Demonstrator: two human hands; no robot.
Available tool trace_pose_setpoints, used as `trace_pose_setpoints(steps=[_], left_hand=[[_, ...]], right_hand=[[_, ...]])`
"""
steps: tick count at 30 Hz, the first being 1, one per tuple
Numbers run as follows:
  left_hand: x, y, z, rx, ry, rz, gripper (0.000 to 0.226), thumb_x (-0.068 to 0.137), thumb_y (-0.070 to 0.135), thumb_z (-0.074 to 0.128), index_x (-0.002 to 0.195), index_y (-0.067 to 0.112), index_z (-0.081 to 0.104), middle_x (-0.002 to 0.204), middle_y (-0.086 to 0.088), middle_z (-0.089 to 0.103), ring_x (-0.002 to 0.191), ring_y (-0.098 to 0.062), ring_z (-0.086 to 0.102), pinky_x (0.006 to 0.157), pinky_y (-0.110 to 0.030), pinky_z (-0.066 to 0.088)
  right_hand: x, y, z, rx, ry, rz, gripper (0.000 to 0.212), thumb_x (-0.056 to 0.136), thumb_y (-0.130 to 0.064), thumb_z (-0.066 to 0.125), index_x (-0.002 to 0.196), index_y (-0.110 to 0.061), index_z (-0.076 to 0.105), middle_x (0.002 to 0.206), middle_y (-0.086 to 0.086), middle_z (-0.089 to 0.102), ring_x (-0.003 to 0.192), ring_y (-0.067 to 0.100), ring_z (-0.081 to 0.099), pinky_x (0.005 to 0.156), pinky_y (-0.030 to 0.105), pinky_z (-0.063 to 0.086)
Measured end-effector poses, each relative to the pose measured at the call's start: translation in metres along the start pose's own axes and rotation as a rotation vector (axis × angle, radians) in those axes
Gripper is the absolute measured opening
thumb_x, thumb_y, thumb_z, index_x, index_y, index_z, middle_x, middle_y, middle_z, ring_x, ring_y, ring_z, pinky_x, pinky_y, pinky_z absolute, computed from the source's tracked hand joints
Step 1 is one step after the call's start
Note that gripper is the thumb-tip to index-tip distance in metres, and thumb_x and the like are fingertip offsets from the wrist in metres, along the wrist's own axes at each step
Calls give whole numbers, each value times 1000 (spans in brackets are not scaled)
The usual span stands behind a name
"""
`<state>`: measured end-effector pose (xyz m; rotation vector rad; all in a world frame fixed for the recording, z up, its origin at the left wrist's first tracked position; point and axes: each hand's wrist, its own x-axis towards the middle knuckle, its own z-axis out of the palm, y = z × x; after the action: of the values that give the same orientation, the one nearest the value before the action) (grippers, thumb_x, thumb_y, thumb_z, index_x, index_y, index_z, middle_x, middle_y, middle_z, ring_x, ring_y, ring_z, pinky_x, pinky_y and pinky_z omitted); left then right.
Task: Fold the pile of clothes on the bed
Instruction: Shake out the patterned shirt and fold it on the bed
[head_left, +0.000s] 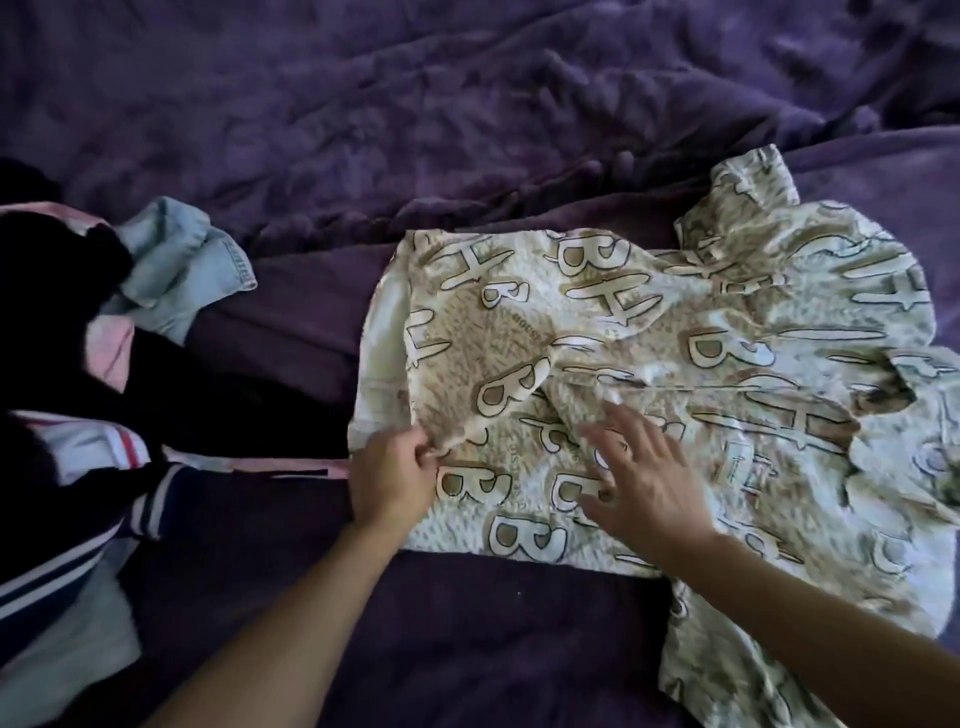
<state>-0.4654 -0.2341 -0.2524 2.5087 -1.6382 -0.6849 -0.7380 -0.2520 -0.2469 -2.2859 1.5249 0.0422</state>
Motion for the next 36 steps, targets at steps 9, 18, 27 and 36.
trace_pose_setpoints(steps=[9,18,27,36], left_hand=[[8,-51,-48,-237,243,-269,23,81,23,69,99,10,62,97,-12,66,95,-33,62,77,-40,48],[-95,-44,21,-626,-63,-207,49,78,25,77,50,16,38,47,7,32,50,-13,31,51,-31,26],[-165,-98,-17,239,-300,-244,9,78,21,64,87,21,63,106,-7,56,104,-31,51,83,-40,46],[-175,1,28,266,-238,534,31,80,26,66,111,23,60,112,2,55,110,-22,46,92,-35,39]], right_hand=[[-58,18,9,-168,-216,233,70,76,-40,75,138,-22,46,160,14,13,146,33,13,106,52,29],[-137,-12,52,-163,-261,359,78,72,-22,67,142,-32,35,161,7,2,146,31,6,107,48,30],[-213,7,13,-30,-74,520,28,72,-4,59,95,-16,71,97,7,67,96,33,61,75,40,45],[-255,13,10,245,-108,455,14,75,-19,70,74,-28,59,59,-6,61,61,19,63,53,24,35]])
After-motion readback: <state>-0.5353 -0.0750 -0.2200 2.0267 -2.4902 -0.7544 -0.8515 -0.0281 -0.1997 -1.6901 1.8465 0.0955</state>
